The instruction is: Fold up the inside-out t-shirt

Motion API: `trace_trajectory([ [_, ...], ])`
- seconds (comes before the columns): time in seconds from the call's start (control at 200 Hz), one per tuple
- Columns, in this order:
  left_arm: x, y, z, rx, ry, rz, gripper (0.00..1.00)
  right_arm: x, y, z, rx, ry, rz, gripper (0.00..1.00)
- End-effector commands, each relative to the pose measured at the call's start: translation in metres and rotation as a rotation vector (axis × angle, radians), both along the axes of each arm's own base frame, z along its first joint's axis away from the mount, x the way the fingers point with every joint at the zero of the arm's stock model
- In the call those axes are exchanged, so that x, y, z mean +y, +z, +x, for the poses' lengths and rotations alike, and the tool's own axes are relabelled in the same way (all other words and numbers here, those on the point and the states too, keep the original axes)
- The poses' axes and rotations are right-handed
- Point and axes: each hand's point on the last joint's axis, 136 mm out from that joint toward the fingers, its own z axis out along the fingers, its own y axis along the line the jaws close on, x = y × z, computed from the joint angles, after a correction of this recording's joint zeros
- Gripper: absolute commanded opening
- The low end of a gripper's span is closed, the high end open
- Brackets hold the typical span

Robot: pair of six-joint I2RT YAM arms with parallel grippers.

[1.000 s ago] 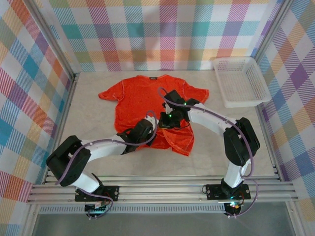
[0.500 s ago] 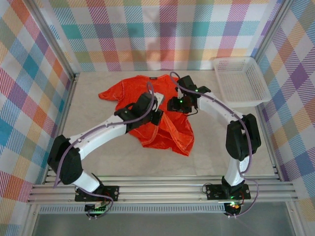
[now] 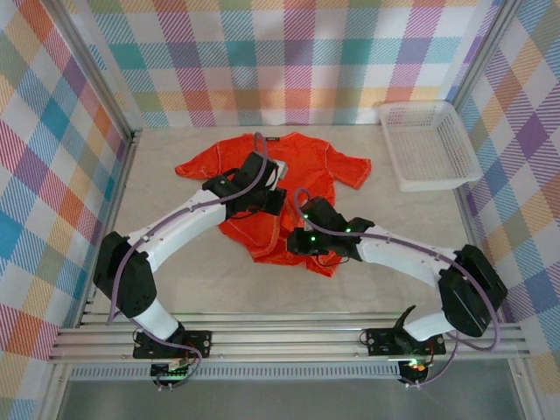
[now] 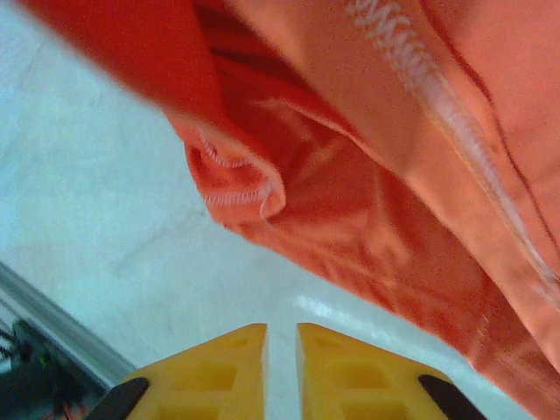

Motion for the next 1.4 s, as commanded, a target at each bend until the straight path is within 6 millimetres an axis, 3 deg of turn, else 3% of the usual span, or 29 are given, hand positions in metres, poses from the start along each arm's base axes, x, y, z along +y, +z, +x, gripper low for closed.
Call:
trace_trajectory([
  [0.0,-0.001,0.019,-0.003,0.024,0.026,-0.033,0.00,0.020,-0.009,0.040,-0.072,-0.142,0.078,0.13],
  [0.14,0.001,0.043,-0.010,0.064,0.073,-0.085,0.00,0.039,-0.014,0.097,-0.207,-0.262,0.118,0.00],
  [0.275,-0.012,0.081,-0.023,0.100,0.092,-0.249,0.00,0.068,0.002,0.150,-0.321,-0.341,0.177,0.00],
  [0.395,-0.020,0.114,-0.038,0.073,0.093,-0.359,0.00,0.072,0.017,0.188,-0.375,-0.442,0.208,0.14],
  [0.455,-0.022,0.130,-0.045,0.057,0.093,-0.408,0.00,0.067,0.017,0.204,-0.376,-0.500,0.183,0.29],
  [0.61,-0.027,0.171,-0.062,0.025,0.068,-0.536,0.00,0.066,-0.003,0.229,-0.321,-0.555,0.042,0.66],
  [0.765,-0.024,0.199,-0.072,-0.007,0.036,-0.591,0.00,0.065,-0.042,0.241,-0.198,-0.569,-0.157,0.87],
  [1.025,-0.003,0.222,-0.070,-0.104,0.068,-0.571,0.00,0.077,-0.102,0.233,0.021,-0.545,-0.167,0.93],
  [1.1,0.001,0.221,-0.066,-0.107,0.080,-0.564,0.00,0.078,-0.114,0.230,0.071,-0.544,-0.153,0.90],
  [1.165,0.005,0.216,-0.061,-0.101,0.095,-0.551,0.00,0.080,-0.120,0.228,0.103,-0.530,-0.134,0.82],
  [1.23,0.011,0.210,-0.054,-0.095,0.114,-0.542,0.00,0.082,-0.121,0.227,0.119,-0.508,-0.114,0.66],
  [1.285,0.015,0.201,-0.047,-0.087,0.135,-0.532,0.00,0.083,-0.116,0.227,0.119,-0.477,-0.090,0.45],
  [1.395,0.031,0.178,-0.028,-0.065,0.198,-0.497,0.00,0.081,-0.082,0.229,0.081,-0.386,-0.044,0.12],
])
